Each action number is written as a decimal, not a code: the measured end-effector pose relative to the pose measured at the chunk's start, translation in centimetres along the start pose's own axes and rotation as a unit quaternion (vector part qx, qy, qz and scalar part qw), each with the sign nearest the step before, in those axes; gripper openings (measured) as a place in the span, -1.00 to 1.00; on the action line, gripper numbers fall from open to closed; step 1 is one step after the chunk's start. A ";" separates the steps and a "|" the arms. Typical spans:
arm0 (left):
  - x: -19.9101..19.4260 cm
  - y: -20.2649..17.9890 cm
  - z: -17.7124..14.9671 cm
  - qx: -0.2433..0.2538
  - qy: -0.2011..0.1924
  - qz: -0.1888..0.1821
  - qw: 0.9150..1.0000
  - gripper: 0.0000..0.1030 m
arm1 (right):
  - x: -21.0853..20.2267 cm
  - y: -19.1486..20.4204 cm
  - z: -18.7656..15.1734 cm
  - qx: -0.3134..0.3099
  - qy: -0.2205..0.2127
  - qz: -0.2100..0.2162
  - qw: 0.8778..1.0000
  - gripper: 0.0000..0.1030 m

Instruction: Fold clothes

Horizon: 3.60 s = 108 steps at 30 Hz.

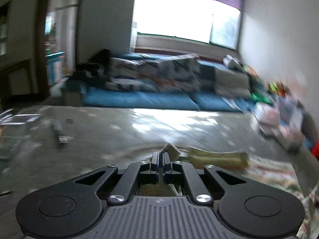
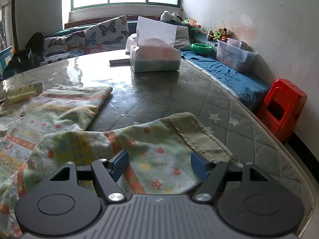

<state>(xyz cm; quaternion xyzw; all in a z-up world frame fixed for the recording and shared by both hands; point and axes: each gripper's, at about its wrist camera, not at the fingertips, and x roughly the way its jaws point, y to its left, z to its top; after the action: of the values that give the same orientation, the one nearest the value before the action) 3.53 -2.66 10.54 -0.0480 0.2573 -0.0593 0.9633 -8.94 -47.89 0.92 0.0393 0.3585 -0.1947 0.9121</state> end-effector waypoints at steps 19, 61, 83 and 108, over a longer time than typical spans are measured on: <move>-2.9 14.8 -6.4 -0.075 0.057 0.130 0.987 -0.95 | 0.3 1.4 0.7 -0.050 -0.001 -0.016 0.999 0.40; -1.4 14.0 -8.5 -0.043 0.094 0.180 0.978 -0.69 | 1.5 2.3 1.9 -0.051 0.002 0.026 0.998 0.49; -4.5 15.1 -9.6 -0.015 0.065 0.225 0.972 -0.18 | 1.5 0.8 1.3 -0.024 0.012 0.022 0.999 0.57; -4.4 11.2 -8.1 -0.016 0.070 0.135 0.988 -0.95 | 1.3 1.0 1.4 -0.036 0.007 0.014 0.999 0.67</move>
<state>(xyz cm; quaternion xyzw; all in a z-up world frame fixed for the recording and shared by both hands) -3.36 8.56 4.31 -0.0237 0.3288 0.0719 0.9414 -6.81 -47.71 0.97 0.0130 0.3715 -0.1682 0.9130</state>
